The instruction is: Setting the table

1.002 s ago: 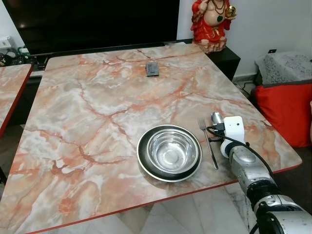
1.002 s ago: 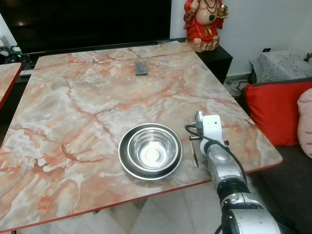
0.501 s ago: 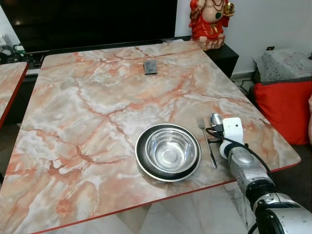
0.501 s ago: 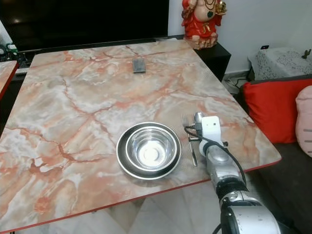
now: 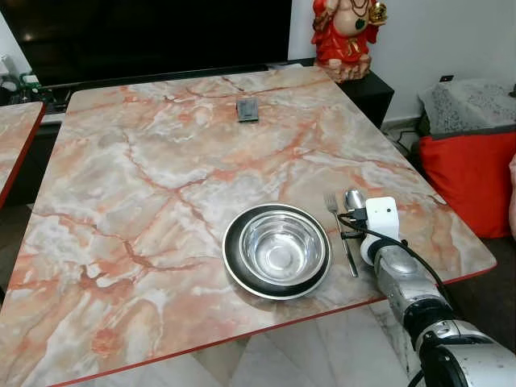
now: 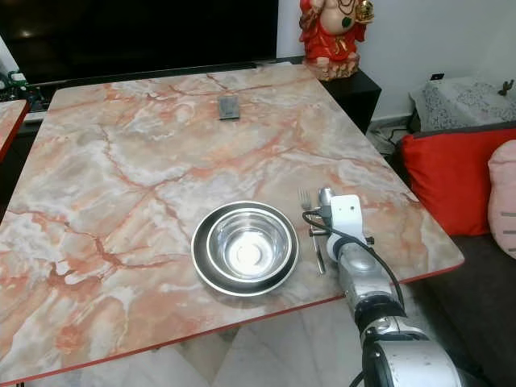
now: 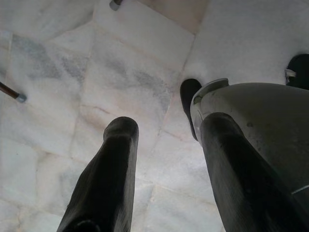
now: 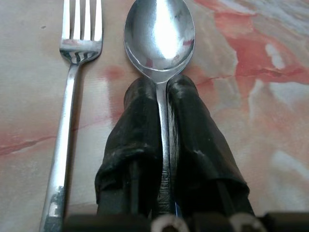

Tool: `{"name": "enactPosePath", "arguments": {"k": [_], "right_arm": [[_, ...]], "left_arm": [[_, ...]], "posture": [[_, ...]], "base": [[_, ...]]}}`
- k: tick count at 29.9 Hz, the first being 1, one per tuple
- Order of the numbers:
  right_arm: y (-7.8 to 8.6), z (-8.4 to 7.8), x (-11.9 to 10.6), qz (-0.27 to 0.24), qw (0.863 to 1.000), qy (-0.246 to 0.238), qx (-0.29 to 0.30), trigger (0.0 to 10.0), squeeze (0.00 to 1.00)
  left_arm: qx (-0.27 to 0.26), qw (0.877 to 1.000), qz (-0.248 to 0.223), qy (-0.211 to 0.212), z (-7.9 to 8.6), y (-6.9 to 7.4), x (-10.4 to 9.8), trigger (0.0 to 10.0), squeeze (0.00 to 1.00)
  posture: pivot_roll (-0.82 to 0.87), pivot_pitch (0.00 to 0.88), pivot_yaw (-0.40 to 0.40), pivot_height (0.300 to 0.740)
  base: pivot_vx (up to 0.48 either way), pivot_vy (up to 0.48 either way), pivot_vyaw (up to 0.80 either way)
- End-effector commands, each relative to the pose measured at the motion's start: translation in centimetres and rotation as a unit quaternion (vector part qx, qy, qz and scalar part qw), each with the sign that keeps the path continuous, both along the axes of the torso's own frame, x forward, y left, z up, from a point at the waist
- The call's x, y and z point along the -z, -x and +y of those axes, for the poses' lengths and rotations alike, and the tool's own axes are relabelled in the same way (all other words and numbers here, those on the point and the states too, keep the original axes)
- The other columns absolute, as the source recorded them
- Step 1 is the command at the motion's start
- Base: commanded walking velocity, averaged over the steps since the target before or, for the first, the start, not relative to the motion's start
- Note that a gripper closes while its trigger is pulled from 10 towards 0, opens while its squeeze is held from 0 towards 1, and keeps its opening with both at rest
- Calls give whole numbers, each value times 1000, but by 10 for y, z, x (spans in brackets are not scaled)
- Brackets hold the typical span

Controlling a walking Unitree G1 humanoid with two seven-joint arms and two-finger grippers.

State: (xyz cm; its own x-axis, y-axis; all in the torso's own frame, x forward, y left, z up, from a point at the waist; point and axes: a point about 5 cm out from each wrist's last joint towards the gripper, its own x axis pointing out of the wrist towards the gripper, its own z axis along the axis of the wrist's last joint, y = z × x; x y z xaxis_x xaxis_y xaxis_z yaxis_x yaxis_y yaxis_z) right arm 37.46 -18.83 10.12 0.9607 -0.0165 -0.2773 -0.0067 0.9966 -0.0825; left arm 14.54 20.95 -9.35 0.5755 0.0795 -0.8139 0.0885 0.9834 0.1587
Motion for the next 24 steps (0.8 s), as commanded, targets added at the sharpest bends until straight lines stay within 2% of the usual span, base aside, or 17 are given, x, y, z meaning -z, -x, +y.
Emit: {"name": "enactPosePath", "arguments": {"k": [1, 9, 12, 13, 20, 22, 24], "right_arm": [[1, 4, 4, 9, 1000, -3, -5, 10000, 0], [1, 4, 5, 11, 1000, -5, -6, 10000, 0], [2, 4, 5, 12, 1000, -5, -7, 10000, 51], [2, 4, 5, 12, 1000, -5, -7, 10000, 125], [2, 4, 6, 14, 1000, -5, -8, 10000, 149], [2, 4, 6, 15, 1000, -5, -7, 10000, 212], [2, 5, 7, 16, 1000, -5, -7, 10000, 208]], "left_arm": [[3, 1000, 20, 7, -7, 11, 5, 10000, 0], [4, 1000, 21, 7, -8, 10, 6, 10000, 0], [3, 1000, 21, 7, -7, 9, 5, 10000, 0], [3, 1000, 21, 7, -7, 9, 5, 10000, 0], [3, 1000, 22, 5, -5, 10, 5, 10000, 0], [18, 1000, 24, 1, -6, 11, 5, 10000, 0], [15, 1000, 24, 2, -5, 12, 6, 10000, 0]], "posture": [[11, 169, -18, 740], [10, 168, -18, 740], [10, 168, -18, 740], [10, 168, -18, 740], [10, 170, -19, 740], [11, 170, -19, 740], [10, 171, -19, 740]], "base": [[0, 0, 0], [0, 0, 0], [0, 0, 0], [0, 0, 0], [0, 0, 0], [0, 0, 0], [0, 0, 0]]}}
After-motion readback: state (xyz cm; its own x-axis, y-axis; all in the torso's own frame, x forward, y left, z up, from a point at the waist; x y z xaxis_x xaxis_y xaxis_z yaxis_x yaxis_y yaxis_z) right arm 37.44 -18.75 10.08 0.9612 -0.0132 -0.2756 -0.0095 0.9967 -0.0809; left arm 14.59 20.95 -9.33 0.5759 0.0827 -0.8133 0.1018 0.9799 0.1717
